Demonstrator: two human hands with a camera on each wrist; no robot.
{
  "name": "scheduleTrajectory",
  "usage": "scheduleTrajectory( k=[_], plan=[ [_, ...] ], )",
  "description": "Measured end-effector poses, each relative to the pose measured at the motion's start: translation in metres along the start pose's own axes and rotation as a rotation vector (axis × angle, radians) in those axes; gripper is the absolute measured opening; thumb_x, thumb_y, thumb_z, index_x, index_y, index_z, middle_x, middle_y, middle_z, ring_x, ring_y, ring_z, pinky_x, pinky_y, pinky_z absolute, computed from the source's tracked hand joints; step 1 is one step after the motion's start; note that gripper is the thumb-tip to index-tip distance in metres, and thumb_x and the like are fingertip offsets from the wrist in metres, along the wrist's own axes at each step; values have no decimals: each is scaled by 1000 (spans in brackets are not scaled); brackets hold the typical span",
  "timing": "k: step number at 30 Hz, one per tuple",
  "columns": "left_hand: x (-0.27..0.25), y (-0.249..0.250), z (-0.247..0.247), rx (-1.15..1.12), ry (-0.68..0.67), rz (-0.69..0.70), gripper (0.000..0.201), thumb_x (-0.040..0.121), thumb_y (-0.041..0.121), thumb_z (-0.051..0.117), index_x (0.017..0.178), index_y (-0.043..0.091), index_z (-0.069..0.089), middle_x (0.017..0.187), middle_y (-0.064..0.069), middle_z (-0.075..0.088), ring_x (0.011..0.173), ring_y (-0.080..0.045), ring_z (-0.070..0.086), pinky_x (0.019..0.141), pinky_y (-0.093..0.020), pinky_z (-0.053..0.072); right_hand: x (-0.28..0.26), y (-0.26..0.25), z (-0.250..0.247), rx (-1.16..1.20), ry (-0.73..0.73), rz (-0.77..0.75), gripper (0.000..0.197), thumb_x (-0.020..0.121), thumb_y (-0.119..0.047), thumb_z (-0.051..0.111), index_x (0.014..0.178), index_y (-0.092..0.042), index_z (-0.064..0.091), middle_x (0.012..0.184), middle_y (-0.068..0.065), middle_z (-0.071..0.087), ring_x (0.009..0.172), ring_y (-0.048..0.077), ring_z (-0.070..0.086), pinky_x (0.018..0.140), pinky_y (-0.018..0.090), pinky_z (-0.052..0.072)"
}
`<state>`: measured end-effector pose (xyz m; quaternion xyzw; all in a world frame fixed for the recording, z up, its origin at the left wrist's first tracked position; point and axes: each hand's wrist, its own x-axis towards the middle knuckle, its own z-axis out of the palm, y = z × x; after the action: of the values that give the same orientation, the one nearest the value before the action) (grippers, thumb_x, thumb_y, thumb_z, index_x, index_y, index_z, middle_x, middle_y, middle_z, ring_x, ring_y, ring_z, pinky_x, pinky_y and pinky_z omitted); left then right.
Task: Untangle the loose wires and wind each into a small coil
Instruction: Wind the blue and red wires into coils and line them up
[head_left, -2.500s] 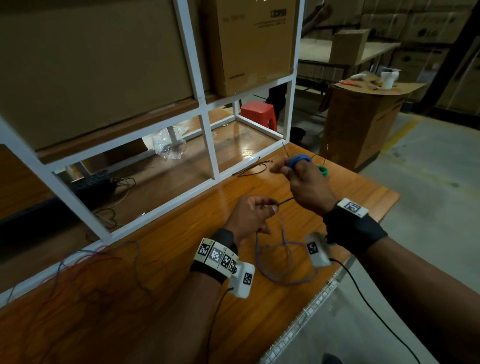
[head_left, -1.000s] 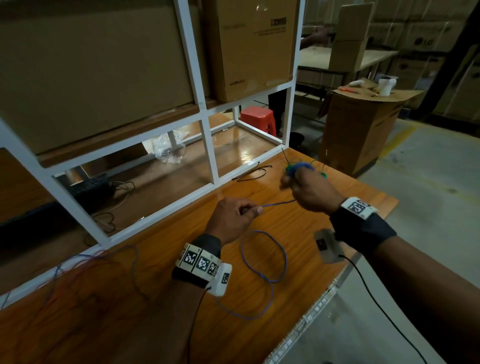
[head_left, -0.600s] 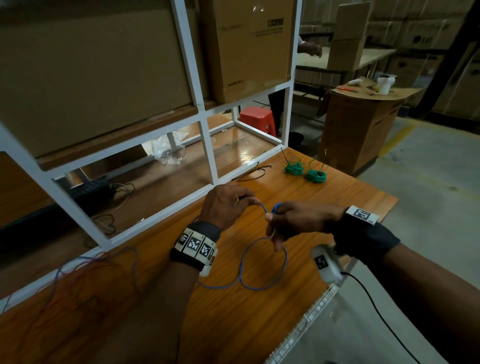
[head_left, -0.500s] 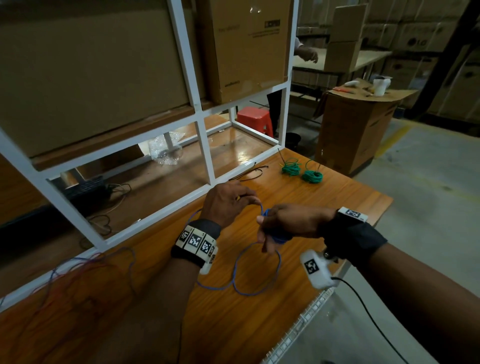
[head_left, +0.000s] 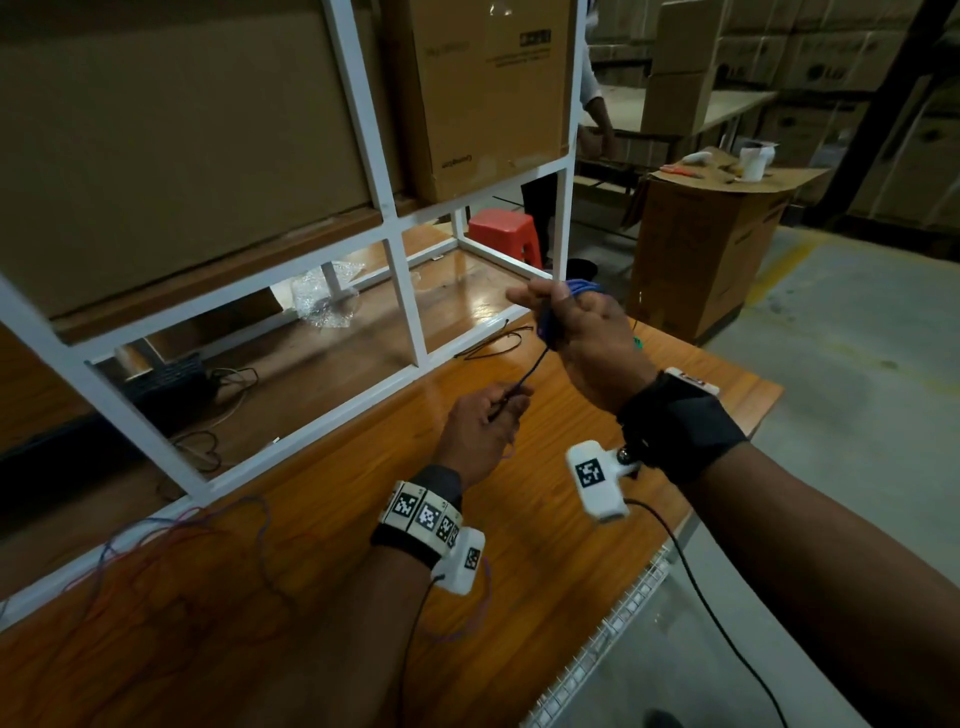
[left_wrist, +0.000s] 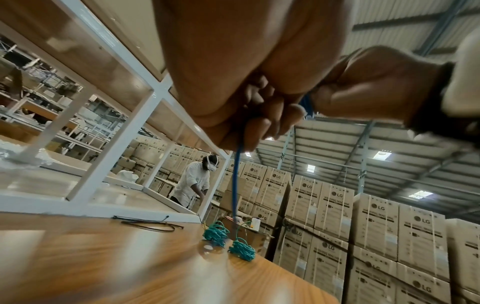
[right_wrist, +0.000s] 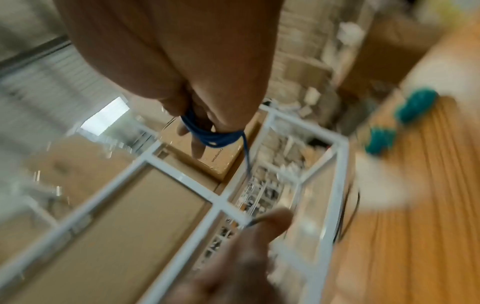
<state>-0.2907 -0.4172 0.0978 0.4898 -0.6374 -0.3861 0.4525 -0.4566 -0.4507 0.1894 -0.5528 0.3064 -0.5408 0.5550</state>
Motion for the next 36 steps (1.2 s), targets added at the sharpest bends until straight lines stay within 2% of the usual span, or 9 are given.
scheduleTrajectory(
  k=[2,5,9,14,19,23,27,32,36],
  plan=[
    [-4,-2,-6,21,19,-18,19,101,30,59,114,24,71,69,5,61,63,-7,56,58,-25,47,3,12,-8,-443,95,-102,32,110,-29,40,123,-18,67,127,0,70,123,9,63,110,38,48],
    [-10,-8,-14,123,-86,-74,20,103,28,55,117,27,69,71,6,63,68,-6,58,65,-28,48,0,25,-13,-535,255,-133,33,111,-25,39,132,-16,64,120,-2,68,98,-12,60,90,14,49],
    [-24,-12,-14,178,-143,-135,23,105,30,50,116,29,70,78,4,64,71,-8,58,67,-28,48,3,36,-15,-726,429,-138,31,111,-23,40,128,-12,62,117,14,67,94,19,64,85,40,53],
    [-18,0,-30,490,-46,23,24,104,29,52,112,23,74,105,4,71,94,-12,63,77,-25,48,-5,60,-35,-1215,-201,150,34,108,-17,44,88,2,65,81,15,63,70,25,57,64,38,46],
    [5,17,-70,580,-20,106,11,96,38,64,88,40,71,77,16,66,74,1,61,67,-21,50,-35,60,-39,-582,-672,762,58,112,-39,31,112,5,68,114,24,74,83,21,62,72,28,46],
    [22,31,-76,427,-33,116,5,90,37,72,85,36,75,76,9,72,68,-1,65,65,-24,54,-50,54,-22,-219,-807,729,57,105,-45,39,114,5,64,116,29,71,120,49,57,103,53,39],
    [34,31,-67,146,-21,99,10,86,25,77,93,18,80,89,-2,77,73,-6,66,67,-30,55,-52,43,-7,155,-896,585,34,102,-32,54,108,-1,65,108,17,76,133,34,57,115,45,42],
    [25,35,-47,-176,-149,103,17,94,2,61,101,4,75,91,-2,76,84,-12,69,72,-28,57,-39,6,10,646,-764,405,28,103,-23,58,113,2,64,118,23,72,125,29,64,103,36,54],
    [12,29,-26,-154,-205,-18,20,98,5,58,106,18,71,67,12,65,60,-2,53,55,-15,43,-31,-22,24,820,-233,191,30,108,-24,41,110,0,60,129,24,68,126,28,65,101,32,56]
  ],
)
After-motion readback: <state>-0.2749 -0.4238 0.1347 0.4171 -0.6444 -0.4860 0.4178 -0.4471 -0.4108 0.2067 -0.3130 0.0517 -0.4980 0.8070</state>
